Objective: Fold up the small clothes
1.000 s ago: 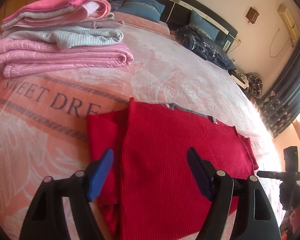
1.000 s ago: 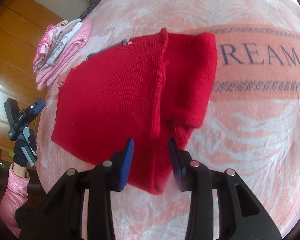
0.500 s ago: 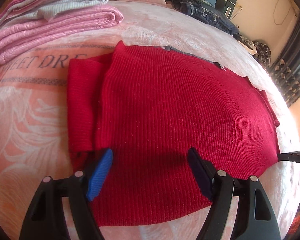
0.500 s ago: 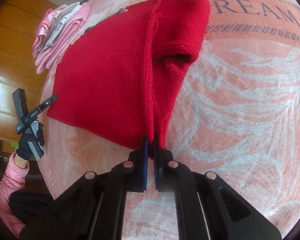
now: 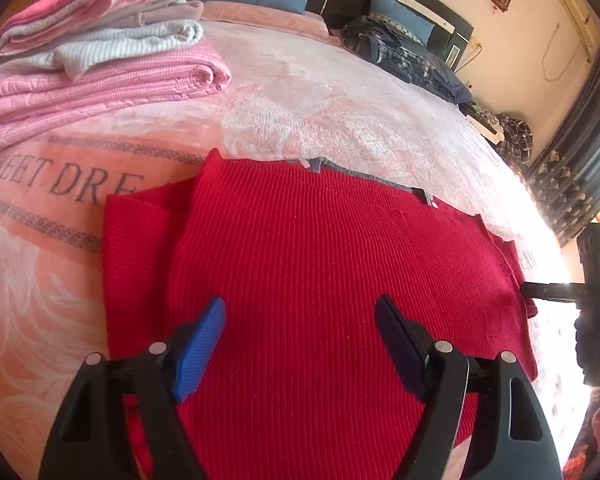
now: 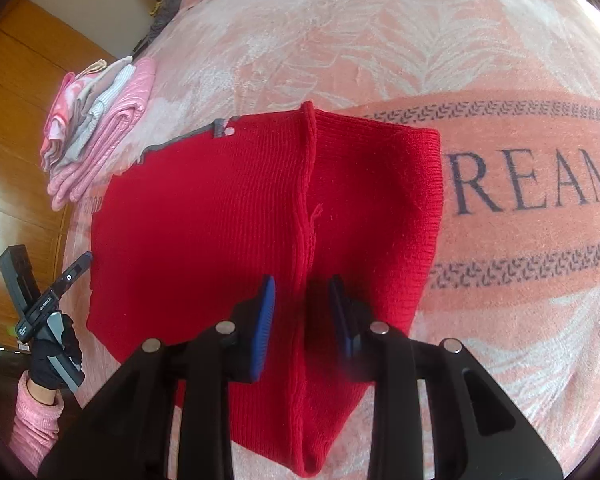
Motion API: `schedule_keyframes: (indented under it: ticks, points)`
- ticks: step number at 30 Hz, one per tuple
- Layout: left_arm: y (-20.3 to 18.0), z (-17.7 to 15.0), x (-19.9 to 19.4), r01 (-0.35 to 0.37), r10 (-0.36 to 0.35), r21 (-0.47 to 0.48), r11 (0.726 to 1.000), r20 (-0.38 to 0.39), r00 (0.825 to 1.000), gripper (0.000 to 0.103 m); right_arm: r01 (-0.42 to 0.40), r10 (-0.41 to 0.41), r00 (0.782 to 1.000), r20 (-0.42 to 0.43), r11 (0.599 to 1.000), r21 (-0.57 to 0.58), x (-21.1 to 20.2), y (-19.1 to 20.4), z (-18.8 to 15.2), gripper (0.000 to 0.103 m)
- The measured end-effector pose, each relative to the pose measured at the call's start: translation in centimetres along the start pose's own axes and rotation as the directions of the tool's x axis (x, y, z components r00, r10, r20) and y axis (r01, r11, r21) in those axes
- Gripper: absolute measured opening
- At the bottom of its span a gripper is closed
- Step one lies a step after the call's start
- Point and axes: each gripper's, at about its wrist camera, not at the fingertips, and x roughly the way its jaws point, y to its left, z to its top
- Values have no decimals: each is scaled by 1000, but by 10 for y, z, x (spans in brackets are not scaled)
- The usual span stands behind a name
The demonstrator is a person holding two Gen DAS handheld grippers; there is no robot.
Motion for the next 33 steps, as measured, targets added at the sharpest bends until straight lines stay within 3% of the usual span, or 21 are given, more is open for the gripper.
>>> schedule_keyframes:
  ticks: [2, 4, 6, 11, 15, 16, 18, 22, 25, 30, 33]
  points:
    - [4, 3, 11, -6, 6, -15, 1000, -14, 1000, 78, -39, 39, 999, -5, 999, 15, 5, -3, 2, 22]
    - [7, 5, 20, -14, 14, -24, 1000, -26, 1000, 78, -51, 51, 999, -13, 999, 1, 7, 0, 5, 5]
    - [8, 5, 25, -25, 25, -18, 1000, -29, 999, 78, 5, -5, 1000, -9, 1000, -17, 7, 2, 6, 5]
    - [12, 2, 27, -15, 15, 1, 1000, -25, 1000, 78, 4, -4, 1000, -10, 1000, 9, 9, -7, 2, 4]
    - [10, 1, 24, -15, 15, 13, 1000, -22, 1000, 79, -26, 25, 1000, 4, 1000, 10, -3, -4, -3, 18]
    - [10, 1, 22, -9, 9, 5, 1000, -25, 1000, 79, -26, 26, 1000, 10, 1000, 11, -10, -3, -6, 36]
    - [11, 2, 15, 12, -13, -9, 1000, -18, 1000, 78, -21, 22, 1000, 22, 1000, -6, -24, -4, -14, 50]
    - [10, 1, 2, 17, -17, -6, 1000, -2, 1000, 79, -67, 67, 998, 11, 997, 38, -38, -23, -35, 51]
    - [13, -3, 3, 35, -36, -41, 999, -29, 999, 79, -50, 51, 998, -25, 997, 53, -35, -39, -47, 53]
    - [12, -8, 9, 37, -39, -45, 998, -51, 998, 79, -224, 228, 973, -23, 967, 119, -23, -54, -52, 53]
    - [12, -8, 10, 43, -45, -44, 998, -48, 998, 79, -268, 271, 962, -20, 959, 95, -14, -49, -48, 53]
